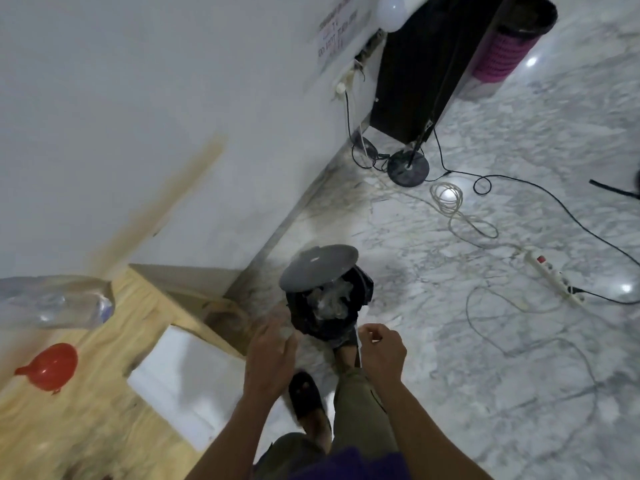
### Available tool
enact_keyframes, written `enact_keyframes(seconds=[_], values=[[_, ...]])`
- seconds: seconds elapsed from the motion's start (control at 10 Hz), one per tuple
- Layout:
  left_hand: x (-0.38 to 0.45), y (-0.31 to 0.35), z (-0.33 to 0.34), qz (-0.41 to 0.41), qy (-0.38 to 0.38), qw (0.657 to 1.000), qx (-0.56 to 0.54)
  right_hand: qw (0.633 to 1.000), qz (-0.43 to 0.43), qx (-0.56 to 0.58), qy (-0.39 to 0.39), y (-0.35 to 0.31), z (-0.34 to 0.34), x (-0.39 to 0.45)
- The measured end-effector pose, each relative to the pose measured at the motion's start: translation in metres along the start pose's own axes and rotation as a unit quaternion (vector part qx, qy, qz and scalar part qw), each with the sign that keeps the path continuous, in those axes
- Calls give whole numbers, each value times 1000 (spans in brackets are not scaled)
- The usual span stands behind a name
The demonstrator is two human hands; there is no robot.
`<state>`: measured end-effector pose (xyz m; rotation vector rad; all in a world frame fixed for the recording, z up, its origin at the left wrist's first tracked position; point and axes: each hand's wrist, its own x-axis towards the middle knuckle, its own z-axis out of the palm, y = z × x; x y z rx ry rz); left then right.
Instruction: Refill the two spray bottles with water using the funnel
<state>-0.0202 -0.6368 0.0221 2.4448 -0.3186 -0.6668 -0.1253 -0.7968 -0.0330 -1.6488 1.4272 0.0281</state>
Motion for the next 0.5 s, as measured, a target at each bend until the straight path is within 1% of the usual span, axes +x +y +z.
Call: enact_keyframes(seconds=[0.1,0.2,0.5], values=[[16,-2,10,-24,-18,999,12,1000,11,-12,-26,0,15,22],[33,-1,18,-49,-19,999,-1,999,26,-25,-28,-2,32,42],[75,-8,40,-49,-32,998,0,998,19,-23,-56,-18,54,84]])
